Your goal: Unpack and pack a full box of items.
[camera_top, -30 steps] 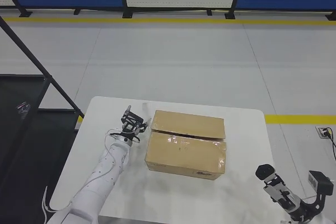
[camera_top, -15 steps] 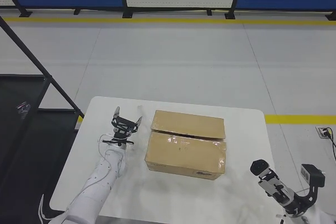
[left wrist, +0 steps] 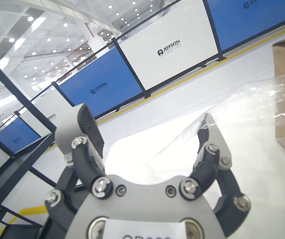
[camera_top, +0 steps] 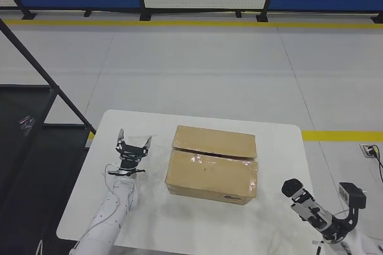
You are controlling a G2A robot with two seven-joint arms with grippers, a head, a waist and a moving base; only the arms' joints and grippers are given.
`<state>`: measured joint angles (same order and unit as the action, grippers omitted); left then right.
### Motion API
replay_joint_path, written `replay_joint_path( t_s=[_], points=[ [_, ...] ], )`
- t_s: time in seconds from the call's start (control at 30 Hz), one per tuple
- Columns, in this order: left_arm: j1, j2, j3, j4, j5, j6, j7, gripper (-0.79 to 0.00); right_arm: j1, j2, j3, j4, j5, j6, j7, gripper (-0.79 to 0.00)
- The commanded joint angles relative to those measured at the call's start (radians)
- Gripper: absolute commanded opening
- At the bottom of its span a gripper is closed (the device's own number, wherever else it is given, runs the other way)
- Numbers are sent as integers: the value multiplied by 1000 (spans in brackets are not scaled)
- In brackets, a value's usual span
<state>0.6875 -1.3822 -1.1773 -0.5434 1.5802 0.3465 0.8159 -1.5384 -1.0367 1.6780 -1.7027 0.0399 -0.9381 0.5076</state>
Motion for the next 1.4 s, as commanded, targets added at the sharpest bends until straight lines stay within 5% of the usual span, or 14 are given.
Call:
replay_joint_path(
  t_s=[0.0, 0.53, 1.37],
  points=[
    [32, 8, -12, -38, 6, 11, -11, 0, 3, 1, -3, 1, 2, 0, 3, 0],
    [256, 56, -113, -319, 73, 47, -139, 0, 49, 7, -45, 11, 6, 2, 25, 0],
    [395, 85, -160, -421, 175, -98, -215, 0, 105, 14, -96, -6, -18, 40, 40, 0]
  ],
)
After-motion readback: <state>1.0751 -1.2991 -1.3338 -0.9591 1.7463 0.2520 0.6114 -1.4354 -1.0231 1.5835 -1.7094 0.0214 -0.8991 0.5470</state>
